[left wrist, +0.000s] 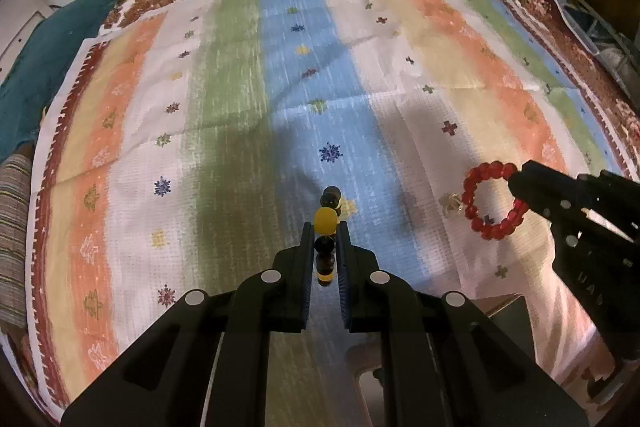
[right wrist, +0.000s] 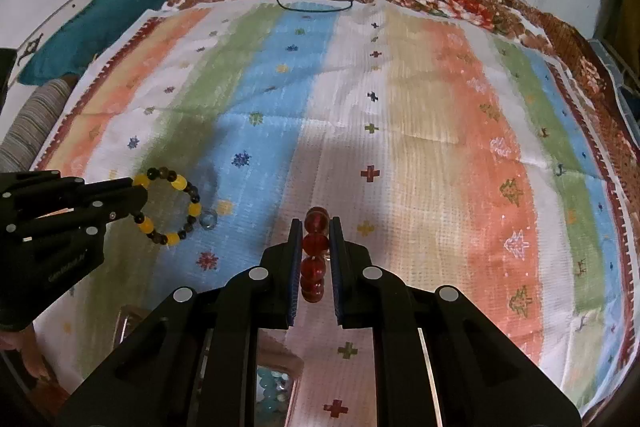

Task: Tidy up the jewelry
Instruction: 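Lift the yellow-and-black bracelet with left tool while right tool lifts the red bracelet toward the tin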

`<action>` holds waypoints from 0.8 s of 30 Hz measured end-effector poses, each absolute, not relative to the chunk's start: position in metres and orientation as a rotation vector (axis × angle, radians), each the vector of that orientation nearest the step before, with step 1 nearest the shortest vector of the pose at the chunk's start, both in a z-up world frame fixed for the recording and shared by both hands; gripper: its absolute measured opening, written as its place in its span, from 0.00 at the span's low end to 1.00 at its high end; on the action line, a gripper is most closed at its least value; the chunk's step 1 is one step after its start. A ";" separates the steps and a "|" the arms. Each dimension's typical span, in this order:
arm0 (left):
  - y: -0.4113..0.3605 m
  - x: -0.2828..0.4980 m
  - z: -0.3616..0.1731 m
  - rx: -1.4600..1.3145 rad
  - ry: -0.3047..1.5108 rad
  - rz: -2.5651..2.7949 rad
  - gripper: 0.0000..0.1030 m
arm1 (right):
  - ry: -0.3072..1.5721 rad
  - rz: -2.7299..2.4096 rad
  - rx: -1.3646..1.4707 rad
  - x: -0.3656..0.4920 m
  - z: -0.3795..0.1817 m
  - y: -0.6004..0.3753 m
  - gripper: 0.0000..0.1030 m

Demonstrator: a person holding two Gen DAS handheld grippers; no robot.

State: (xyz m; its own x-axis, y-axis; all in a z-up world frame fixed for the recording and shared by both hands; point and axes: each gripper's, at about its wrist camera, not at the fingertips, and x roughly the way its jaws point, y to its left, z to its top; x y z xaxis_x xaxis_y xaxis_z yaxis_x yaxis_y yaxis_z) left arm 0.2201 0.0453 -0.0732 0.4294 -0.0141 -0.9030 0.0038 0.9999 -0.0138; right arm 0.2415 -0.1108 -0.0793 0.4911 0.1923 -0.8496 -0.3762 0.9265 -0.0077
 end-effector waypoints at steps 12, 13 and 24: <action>0.040 0.202 -0.050 -0.041 1.065 -0.008 0.10 | 0.918 0.332 -0.201 0.223 -0.058 -0.114 0.14; 0.039 0.200 -0.047 -0.043 1.057 -0.010 0.10 | 0.914 0.332 -0.199 0.222 -0.057 -0.114 0.14; 0.025 0.172 -0.023 -0.020 0.979 -0.016 0.10 | 0.840 0.351 -0.171 0.199 -0.037 -0.122 0.14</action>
